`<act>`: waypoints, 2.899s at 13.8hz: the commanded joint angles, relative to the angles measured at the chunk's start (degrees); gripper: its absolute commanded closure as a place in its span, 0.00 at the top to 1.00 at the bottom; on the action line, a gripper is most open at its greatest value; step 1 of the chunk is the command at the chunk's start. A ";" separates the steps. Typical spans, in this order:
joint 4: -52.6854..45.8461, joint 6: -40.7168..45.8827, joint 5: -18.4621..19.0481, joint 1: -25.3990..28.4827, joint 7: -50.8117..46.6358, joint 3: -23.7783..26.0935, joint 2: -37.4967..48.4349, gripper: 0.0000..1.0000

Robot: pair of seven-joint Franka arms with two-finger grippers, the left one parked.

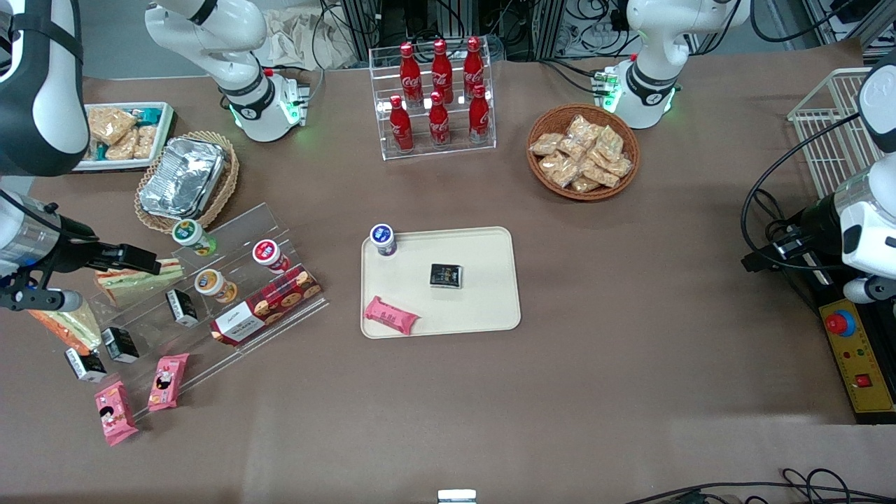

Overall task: Place sandwich on tray
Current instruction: 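Move the right gripper down over the wrapped sandwiches on the acrylic rack, then close the right gripper on the plastic-wrapped triangle sandwich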

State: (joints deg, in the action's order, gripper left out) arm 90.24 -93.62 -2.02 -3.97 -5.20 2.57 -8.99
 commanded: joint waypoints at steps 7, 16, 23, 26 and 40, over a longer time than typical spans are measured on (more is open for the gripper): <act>-0.42 0.45 -0.35 -0.24 0.28 -0.20 0.46 1.00; -0.42 -0.60 -0.09 -0.86 1.68 -0.55 0.37 1.00; -0.42 -0.95 5.72 -5.06 14.92 -1.95 -0.32 1.00; -0.42 -2.62 6.07 -7.89 26.61 -2.22 -1.82 1.00; -0.59 -13.17 4.75 -17.91 60.64 -2.48 -10.08 1.00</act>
State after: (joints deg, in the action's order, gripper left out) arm 90.21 -105.65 3.27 -20.71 51.56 -0.21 -17.98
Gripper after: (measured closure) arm 0.000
